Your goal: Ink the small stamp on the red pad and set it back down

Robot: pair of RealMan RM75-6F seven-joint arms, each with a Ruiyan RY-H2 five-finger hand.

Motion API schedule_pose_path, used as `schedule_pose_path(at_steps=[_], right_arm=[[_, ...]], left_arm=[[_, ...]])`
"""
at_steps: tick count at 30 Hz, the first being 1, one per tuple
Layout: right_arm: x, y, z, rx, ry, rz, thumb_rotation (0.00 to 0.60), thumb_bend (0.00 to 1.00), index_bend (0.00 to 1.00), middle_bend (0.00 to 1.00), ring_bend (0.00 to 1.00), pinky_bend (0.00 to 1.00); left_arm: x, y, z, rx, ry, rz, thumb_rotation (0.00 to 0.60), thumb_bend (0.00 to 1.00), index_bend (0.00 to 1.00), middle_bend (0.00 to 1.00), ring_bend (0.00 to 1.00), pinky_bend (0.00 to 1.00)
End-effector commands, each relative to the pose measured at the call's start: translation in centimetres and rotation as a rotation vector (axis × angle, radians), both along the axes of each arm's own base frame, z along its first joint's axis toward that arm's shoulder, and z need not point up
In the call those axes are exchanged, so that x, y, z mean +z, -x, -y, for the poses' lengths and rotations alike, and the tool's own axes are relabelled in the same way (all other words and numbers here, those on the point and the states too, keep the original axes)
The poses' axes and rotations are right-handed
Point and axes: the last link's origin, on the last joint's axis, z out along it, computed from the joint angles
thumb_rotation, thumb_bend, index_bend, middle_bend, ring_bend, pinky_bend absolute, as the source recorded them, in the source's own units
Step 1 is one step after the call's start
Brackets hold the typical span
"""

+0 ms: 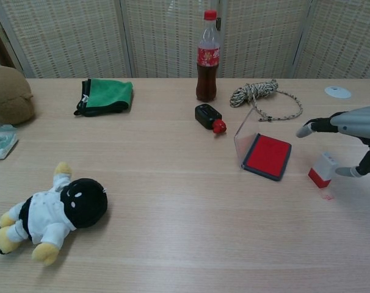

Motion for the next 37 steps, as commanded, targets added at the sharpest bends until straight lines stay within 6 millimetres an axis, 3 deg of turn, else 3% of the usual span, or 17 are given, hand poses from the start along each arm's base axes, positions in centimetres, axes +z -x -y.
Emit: schedule_pose_path(at_steps=[1,6,10,15,19,24,30,37], right_arm=[[0.3,-0.2,0.0,0.002,-0.005,0.007,0.600,0.27,0.00,0.03,0.07,0.00],[2.6,-1.3,-0.4,-0.002,0.029,0.091,0.600,0.22,0.00,0.01,0.05,0.00],[6.0,-2.0,-1.8,0.010,0.083,0.181,0.600,0.20,0.00,0.00,0.03,0.00],[8.9,1.0,-6.0,0.063,0.206,0.114,0.600,0.19,0.00,0.00,0.00,0.00],[9.5,4.0,-9.3,0.058,0.332,0.066,0.600,0.19,0.00,0.00,0.00,0.00],[9.6,6.5,-11.7,-0.019,0.403,0.129,0.600,0.19,0.00,0.00,0.00,0.00],[10.4,7.3,-11.9,-0.025,0.452,0.118,0.600,0.19,0.00,0.00,0.00,0.00],[9.4,7.5,-11.3,-0.053,0.426,0.108,0.600,0.19,0.00,0.00,0.00,0.00]], left_arm=[[0.0,0.0,0.0,-0.001,0.000,0.000,0.600,0.34,0.02,0.00,0.02,0.07],[0.1,0.1,0.0,0.001,-0.002,0.000,0.600,0.34,0.02,0.00,0.02,0.07],[0.1,0.2,-0.2,0.011,-0.001,-0.001,0.600,0.34,0.02,0.00,0.02,0.07],[-0.2,0.3,-0.5,0.029,0.012,-0.011,0.600,0.34,0.02,0.00,0.02,0.07],[-0.5,0.3,-0.7,0.040,0.022,-0.021,0.600,0.34,0.02,0.00,0.02,0.07],[-1.0,0.1,-0.9,0.035,0.038,-0.033,0.600,0.34,0.02,0.00,0.02,0.07],[-1.3,-0.1,-1.0,0.020,0.050,-0.048,0.600,0.34,0.02,0.00,0.02,0.07],[-1.9,0.4,-1.3,0.044,0.083,-0.063,0.600,0.34,0.02,0.00,0.02,0.07]])
